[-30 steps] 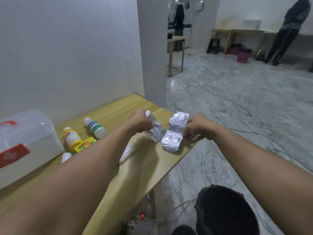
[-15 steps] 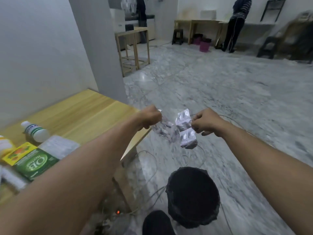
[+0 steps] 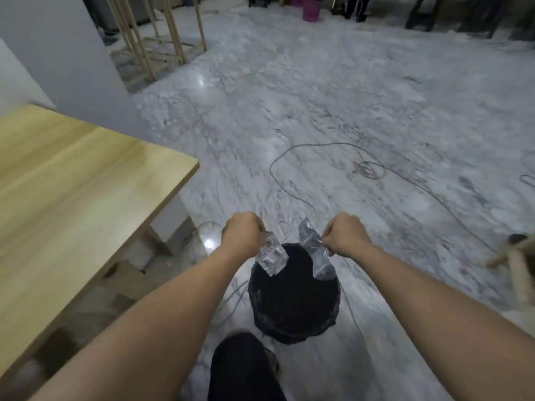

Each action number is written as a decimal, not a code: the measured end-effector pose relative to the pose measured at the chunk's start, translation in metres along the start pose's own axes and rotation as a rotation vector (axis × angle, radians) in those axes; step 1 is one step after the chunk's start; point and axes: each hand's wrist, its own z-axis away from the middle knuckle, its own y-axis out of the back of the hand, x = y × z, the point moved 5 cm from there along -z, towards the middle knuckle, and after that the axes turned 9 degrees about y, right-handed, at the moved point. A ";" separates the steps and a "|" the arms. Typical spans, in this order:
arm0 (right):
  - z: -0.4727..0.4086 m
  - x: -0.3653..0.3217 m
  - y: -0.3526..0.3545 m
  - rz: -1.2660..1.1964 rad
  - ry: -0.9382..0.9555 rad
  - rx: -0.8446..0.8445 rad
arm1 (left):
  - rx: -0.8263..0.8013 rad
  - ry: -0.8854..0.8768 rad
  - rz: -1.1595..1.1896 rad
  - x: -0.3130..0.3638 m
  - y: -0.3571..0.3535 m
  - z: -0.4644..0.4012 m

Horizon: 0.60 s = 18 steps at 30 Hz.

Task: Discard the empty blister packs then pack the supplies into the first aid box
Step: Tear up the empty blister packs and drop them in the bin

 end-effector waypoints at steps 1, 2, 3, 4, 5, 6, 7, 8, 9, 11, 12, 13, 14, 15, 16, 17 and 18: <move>-0.002 0.006 -0.010 -0.007 -0.006 -0.006 | -0.026 0.010 -0.003 -0.003 -0.012 -0.003; -0.004 0.013 -0.021 -0.014 -0.010 -0.015 | -0.052 0.025 -0.011 -0.006 -0.024 -0.007; -0.005 0.018 -0.031 -0.015 -0.012 -0.027 | -0.074 0.041 -0.021 -0.010 -0.035 -0.010; -0.007 0.023 -0.041 -0.012 -0.017 -0.043 | -0.092 0.057 -0.031 -0.014 -0.046 -0.013; -0.008 0.028 -0.051 -0.011 -0.025 -0.059 | -0.104 0.074 -0.038 -0.018 -0.056 -0.016; -0.009 0.032 -0.061 -0.011 -0.032 -0.072 | -0.108 0.089 -0.041 -0.021 -0.065 -0.019; -0.010 0.036 -0.070 -0.010 -0.037 -0.086 | -0.108 0.100 -0.045 -0.024 -0.073 -0.021; -0.012 0.040 -0.078 -0.005 -0.042 -0.099 | -0.109 0.106 -0.053 -0.027 -0.081 -0.024; -0.013 0.043 -0.085 0.000 -0.048 -0.107 | -0.112 0.108 -0.062 -0.029 -0.089 -0.025; -0.016 0.049 -0.098 0.013 -0.056 -0.118 | -0.122 0.121 -0.076 -0.034 -0.101 -0.028; -0.018 0.051 -0.103 0.017 -0.056 -0.122 | -0.125 0.128 -0.078 -0.035 -0.106 -0.031; -0.019 0.052 -0.108 0.021 -0.057 -0.127 | -0.129 0.131 -0.077 -0.037 -0.110 -0.033; -0.021 0.053 -0.113 0.027 -0.059 -0.135 | -0.136 0.131 -0.075 -0.039 -0.114 -0.036; -0.023 0.054 -0.117 0.033 -0.061 -0.144 | -0.150 0.131 -0.070 -0.040 -0.117 -0.037; -0.024 0.055 -0.121 0.038 -0.063 -0.156 | -0.167 0.130 -0.065 -0.041 -0.121 -0.039; -0.025 0.056 -0.125 0.038 -0.063 -0.172 | -0.182 0.131 -0.064 -0.043 -0.123 -0.039; -0.026 0.056 -0.129 0.036 -0.060 -0.190 | -0.192 0.130 -0.072 -0.044 -0.125 -0.039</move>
